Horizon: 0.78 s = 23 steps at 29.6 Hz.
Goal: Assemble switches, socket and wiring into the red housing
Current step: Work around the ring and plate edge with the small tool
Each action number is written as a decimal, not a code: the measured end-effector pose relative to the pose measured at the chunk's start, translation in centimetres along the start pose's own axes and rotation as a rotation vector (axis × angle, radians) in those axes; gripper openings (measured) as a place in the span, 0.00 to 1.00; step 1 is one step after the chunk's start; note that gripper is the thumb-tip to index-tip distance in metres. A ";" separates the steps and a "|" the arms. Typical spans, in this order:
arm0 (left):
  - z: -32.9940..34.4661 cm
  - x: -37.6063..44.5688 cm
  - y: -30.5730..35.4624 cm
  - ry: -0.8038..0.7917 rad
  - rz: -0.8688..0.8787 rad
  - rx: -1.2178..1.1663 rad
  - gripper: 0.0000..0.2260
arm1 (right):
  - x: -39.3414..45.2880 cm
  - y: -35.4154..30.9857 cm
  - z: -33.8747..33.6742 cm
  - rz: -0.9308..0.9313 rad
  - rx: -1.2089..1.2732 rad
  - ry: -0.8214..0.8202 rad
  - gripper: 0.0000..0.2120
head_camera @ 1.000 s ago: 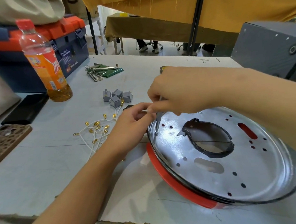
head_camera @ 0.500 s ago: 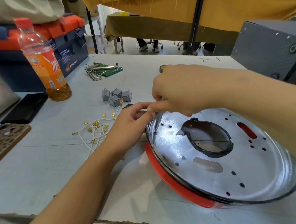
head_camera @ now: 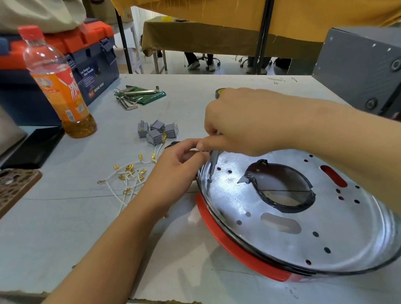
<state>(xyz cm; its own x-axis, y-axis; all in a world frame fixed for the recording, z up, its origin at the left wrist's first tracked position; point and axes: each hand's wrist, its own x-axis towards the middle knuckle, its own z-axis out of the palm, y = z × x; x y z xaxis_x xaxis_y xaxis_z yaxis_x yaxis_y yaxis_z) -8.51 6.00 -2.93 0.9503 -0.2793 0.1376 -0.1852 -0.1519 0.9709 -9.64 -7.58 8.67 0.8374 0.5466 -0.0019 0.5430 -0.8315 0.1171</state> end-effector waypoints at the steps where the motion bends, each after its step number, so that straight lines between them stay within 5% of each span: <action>1: 0.0 0.0 0.0 -0.006 -0.001 0.002 0.10 | -0.1 -0.1 0.0 0.004 -0.003 -0.001 0.22; 8: 0.0 0.1 0.1 -0.002 0.007 0.004 0.09 | -0.3 0.5 -0.3 -0.053 0.195 -0.164 0.01; 19: -0.1 0.0 0.1 0.010 -0.001 0.024 0.10 | 0.4 0.1 0.3 -0.005 0.066 -0.017 0.18; 23: -0.1 -0.1 0.2 -0.002 -0.002 0.007 0.08 | -0.1 0.1 0.2 -0.057 0.103 -0.048 0.14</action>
<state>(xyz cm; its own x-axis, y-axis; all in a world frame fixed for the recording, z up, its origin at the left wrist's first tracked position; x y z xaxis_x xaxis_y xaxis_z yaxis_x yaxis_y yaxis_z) -8.64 6.08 -2.76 0.9502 -0.2810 0.1351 -0.1848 -0.1587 0.9699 -9.64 -7.76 8.52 0.8056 0.5901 -0.0532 0.5915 -0.8062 0.0127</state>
